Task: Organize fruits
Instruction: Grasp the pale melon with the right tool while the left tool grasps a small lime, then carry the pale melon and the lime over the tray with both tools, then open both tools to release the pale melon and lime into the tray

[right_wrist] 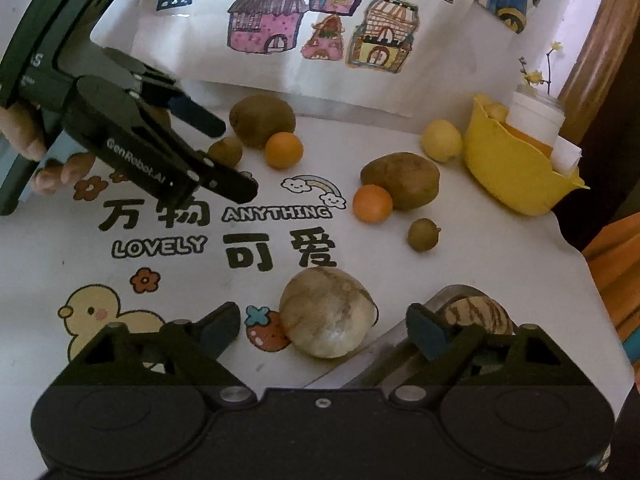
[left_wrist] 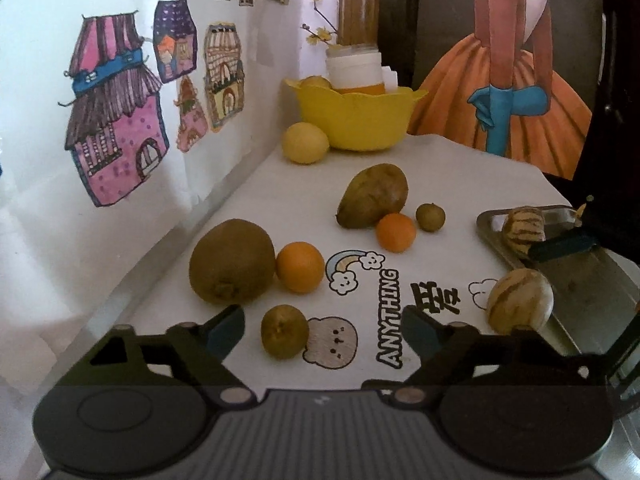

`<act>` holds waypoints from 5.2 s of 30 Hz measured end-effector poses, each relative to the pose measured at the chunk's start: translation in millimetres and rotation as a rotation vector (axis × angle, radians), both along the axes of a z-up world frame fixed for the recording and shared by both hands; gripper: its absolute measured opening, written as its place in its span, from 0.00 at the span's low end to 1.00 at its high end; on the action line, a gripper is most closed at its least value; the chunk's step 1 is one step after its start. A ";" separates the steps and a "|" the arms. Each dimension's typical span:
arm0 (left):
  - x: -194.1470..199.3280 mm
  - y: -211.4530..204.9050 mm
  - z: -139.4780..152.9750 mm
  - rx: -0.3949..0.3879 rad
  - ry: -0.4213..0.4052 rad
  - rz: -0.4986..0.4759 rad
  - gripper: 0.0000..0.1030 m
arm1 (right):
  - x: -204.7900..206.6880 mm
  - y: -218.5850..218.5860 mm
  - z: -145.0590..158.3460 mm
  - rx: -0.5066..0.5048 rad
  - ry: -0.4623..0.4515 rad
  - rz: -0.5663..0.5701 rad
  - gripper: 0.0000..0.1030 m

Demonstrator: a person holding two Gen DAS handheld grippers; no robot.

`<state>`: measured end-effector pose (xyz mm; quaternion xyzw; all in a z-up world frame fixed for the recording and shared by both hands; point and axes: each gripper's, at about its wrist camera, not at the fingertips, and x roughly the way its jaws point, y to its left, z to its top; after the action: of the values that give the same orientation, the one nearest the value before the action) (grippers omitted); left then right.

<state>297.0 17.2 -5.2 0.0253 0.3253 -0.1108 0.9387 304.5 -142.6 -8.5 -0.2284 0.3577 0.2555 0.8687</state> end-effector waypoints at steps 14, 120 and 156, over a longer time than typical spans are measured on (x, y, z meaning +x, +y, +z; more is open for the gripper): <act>5.6 -2.7 -9.0 0.039 0.012 0.016 0.58 | 15.0 1.5 -2.1 0.043 0.033 -0.011 0.74; 3.1 -179.3 -5.5 -0.169 0.030 -0.087 0.27 | -50.4 -168.0 -4.3 0.136 -0.112 -0.479 0.50; -29.3 -163.7 17.3 -0.217 -0.016 -0.040 0.70 | -82.4 -158.4 13.8 0.086 -0.187 -0.464 0.74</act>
<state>267.7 -146.5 12.0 -0.0693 0.3034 -0.1638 0.9361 222.1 -301.0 5.3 -0.1258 0.3076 0.0419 0.9422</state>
